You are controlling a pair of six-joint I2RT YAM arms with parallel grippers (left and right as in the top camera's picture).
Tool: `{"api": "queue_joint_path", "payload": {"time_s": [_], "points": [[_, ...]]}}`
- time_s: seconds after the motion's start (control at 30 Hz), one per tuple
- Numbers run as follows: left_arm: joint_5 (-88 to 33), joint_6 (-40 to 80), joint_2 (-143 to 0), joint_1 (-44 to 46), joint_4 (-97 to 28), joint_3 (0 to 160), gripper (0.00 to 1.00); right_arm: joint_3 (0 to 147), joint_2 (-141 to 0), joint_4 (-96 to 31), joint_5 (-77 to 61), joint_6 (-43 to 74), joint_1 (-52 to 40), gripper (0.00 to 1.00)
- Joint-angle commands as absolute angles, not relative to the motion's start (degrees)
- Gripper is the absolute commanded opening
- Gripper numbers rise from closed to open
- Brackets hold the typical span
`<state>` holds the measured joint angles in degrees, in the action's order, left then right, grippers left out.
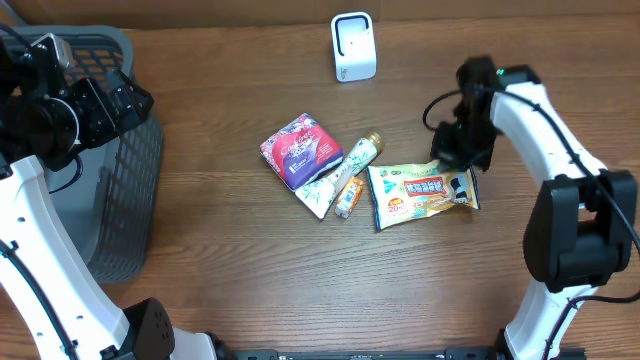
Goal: Scan the item barcode
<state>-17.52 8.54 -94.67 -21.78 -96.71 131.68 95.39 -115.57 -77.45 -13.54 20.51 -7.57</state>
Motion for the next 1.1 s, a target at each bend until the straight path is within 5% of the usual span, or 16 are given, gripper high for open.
{"api": "queue_joint_path", "payload": {"time_s": [0.0, 0.5, 1.07], "points": [[-17.4, 7.3, -94.9, -21.8, -96.8, 132.5, 1.0, 98.3, -115.0, -80.7, -15.0, 12.8, -8.7, 0.04], [-17.4, 7.3, -94.9, -21.8, -96.8, 132.5, 1.0, 73.6, -115.1, -54.7, -10.3, 23.2, -18.0, 0.04], [-17.4, 7.3, -94.9, -21.8, -96.8, 132.5, 1.0, 96.0, -114.6, -84.8, 4.9, 24.0, -5.4, 0.04]]}}
